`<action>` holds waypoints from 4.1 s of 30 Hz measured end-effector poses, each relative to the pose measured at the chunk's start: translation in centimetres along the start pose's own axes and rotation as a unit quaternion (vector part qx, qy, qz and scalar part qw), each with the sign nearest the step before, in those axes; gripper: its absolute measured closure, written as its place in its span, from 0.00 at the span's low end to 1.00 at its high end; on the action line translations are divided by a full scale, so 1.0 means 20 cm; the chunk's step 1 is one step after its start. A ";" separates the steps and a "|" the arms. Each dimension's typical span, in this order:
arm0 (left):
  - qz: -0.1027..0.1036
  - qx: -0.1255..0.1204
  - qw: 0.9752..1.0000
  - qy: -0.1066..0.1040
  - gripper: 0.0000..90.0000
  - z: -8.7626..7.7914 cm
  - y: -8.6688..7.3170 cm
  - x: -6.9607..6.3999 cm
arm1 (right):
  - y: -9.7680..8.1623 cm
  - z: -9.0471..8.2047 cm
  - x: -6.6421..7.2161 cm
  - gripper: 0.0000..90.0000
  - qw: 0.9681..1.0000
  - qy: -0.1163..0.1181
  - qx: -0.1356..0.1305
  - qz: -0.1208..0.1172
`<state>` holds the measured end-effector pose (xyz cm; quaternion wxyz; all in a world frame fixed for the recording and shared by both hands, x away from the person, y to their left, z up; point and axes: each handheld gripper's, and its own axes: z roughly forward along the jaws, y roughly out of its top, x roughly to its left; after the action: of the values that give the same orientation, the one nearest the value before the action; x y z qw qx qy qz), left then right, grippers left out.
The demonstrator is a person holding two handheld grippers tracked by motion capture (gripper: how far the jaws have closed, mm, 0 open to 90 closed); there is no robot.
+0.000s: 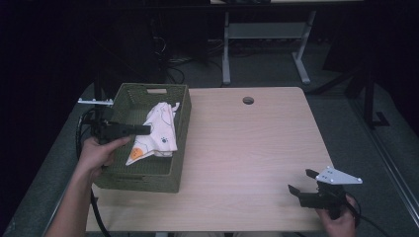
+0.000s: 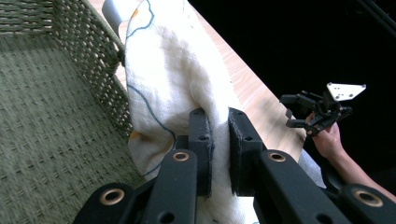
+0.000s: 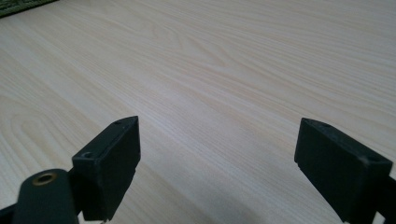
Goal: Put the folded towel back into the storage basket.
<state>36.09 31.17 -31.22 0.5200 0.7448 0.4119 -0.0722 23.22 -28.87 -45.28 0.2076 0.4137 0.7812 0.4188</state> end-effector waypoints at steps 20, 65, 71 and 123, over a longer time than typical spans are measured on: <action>-0.009 0.011 1.000 0.015 0.91 -0.05 -0.04 0.11 | 0.00 0.01 -0.02 0.15 1.000 -0.001 0.008 0.004; 0.019 0.102 0.993 0.052 0.90 0.06 0.00 0.34 | 0.03 0.07 -0.01 0.15 1.000 -0.003 0.020 -0.007; 0.035 0.113 0.992 0.053 0.90 0.06 0.03 0.33 | 0.03 0.06 -0.01 0.15 1.000 -0.003 0.016 -0.007; 0.087 0.401 0.883 0.227 1.00 0.60 -0.14 0.33 | 0.04 0.05 0.02 0.15 1.000 0.008 0.011 -0.021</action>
<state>42.22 25.01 -42.20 0.0736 0.9184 0.3884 -0.0149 24.05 -27.84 -45.07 0.2053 0.3956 0.7962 0.4092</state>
